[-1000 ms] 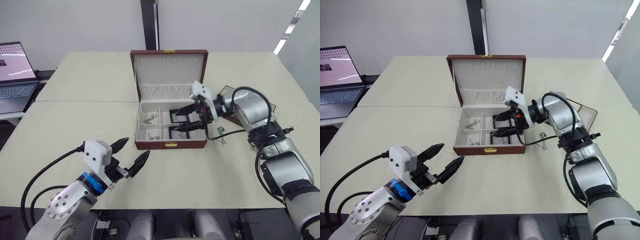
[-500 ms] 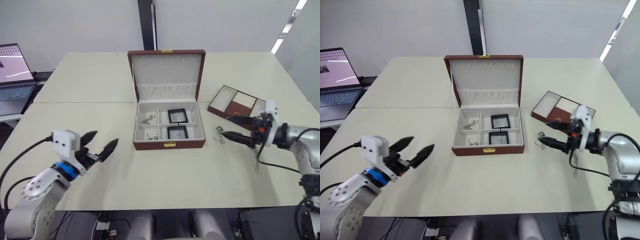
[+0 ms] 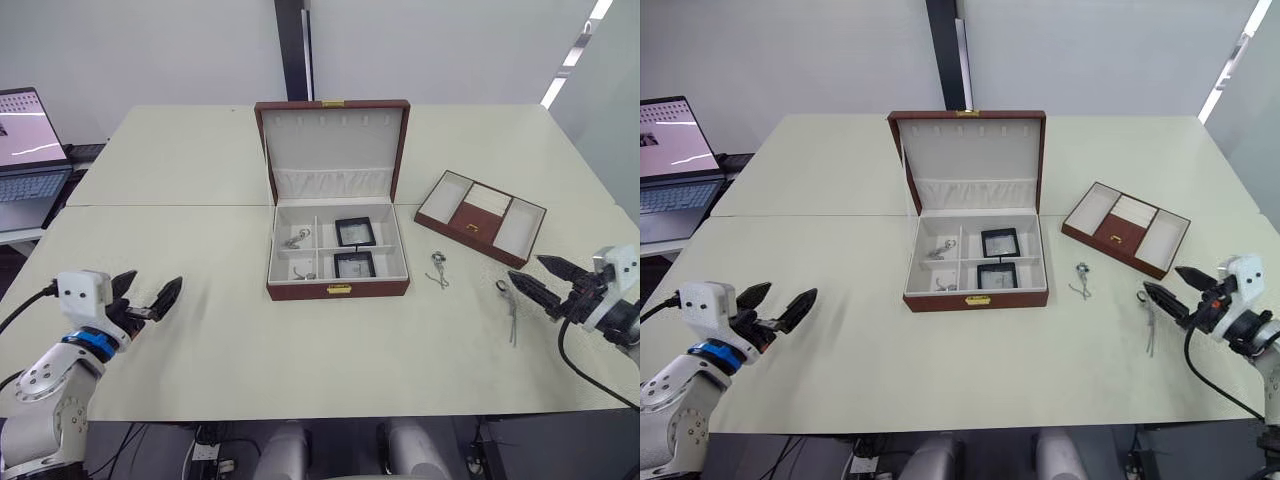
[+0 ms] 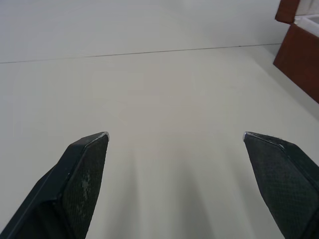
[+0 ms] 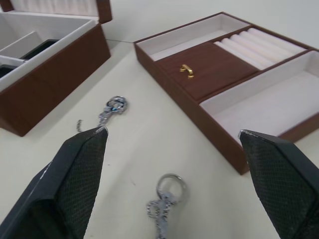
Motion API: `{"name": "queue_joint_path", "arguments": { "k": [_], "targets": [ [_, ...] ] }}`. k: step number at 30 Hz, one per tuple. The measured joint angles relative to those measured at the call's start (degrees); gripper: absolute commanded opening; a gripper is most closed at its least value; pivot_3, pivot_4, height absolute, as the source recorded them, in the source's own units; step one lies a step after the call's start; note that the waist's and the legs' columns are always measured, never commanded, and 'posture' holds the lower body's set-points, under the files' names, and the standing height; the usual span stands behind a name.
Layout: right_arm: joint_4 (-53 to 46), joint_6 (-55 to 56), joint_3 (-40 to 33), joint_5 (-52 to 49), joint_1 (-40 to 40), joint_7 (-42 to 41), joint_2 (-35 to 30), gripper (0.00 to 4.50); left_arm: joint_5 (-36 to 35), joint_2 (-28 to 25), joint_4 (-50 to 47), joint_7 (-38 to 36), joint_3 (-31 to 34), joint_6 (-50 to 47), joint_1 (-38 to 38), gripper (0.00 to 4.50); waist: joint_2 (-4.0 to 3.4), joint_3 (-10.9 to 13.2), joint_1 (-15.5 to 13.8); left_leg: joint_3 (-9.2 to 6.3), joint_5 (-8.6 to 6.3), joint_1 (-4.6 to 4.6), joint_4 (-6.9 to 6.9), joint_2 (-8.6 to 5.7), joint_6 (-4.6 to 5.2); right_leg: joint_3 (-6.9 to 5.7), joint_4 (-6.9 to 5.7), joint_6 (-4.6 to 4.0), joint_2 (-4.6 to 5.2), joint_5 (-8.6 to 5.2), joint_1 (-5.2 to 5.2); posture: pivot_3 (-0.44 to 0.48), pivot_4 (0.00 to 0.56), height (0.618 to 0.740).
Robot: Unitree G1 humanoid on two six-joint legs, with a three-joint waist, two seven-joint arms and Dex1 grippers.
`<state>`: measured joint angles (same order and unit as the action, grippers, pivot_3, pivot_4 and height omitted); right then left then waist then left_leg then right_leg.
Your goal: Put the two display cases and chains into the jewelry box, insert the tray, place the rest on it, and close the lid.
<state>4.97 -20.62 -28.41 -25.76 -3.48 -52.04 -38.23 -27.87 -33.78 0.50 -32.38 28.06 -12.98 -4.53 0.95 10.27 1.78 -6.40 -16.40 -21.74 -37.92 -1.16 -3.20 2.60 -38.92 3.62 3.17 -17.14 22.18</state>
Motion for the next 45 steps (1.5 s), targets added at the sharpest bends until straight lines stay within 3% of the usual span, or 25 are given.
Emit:
{"name": "queue_joint_path", "arguments": {
  "k": [10,27,36,45],
  "targets": [
    [8.47,10.24,-0.98,2.47,0.05,8.37,3.22,4.47,3.09,3.62,4.39,6.44,0.97,5.14,1.13,4.5,0.0,-0.01,0.07,0.02,0.0,0.02,0.01,0.0,0.0,0.03,-0.02,0.0,0.0,0.0,0.0,0.0,0.15,0.74],
    [9.04,11.01,0.31,1.04,-0.25,6.75,1.62,4.47,1.84,3.53,-1.74,5.14,0.51,1.93,0.87,4.5,-0.01,-0.02,0.05,0.01,0.0,0.03,0.0,0.01,0.0,0.02,-0.02,0.0,0.0,0.0,-0.02,0.0,0.15,0.74],
    [6.05,1.29,7.59,-0.86,-7.43,-6.12,-10.76,4.47,-1.53,-3.32,-12.89,-6.81,-9.45,-4.88,8.09,4.5,-0.02,-0.01,0.18,0.04,0.0,0.03,-0.02,0.01,0.0,0.03,-0.02,0.01,-0.02,0.0,-0.02,0.0,0.15,0.74],
    [14.07,-0.62,21.93,5.51,-23.41,-16.84,-17.05,4.47,-2.84,-3.26,-20.07,-17.35,-23.74,-6.69,13.95,4.5,-0.02,0.01,0.12,0.02,0.01,-0.02,-0.03,0.0,-0.01,-0.01,0.01,0.01,-0.02,0.0,-0.01,0.0,0.15,0.74]
  ]
}}
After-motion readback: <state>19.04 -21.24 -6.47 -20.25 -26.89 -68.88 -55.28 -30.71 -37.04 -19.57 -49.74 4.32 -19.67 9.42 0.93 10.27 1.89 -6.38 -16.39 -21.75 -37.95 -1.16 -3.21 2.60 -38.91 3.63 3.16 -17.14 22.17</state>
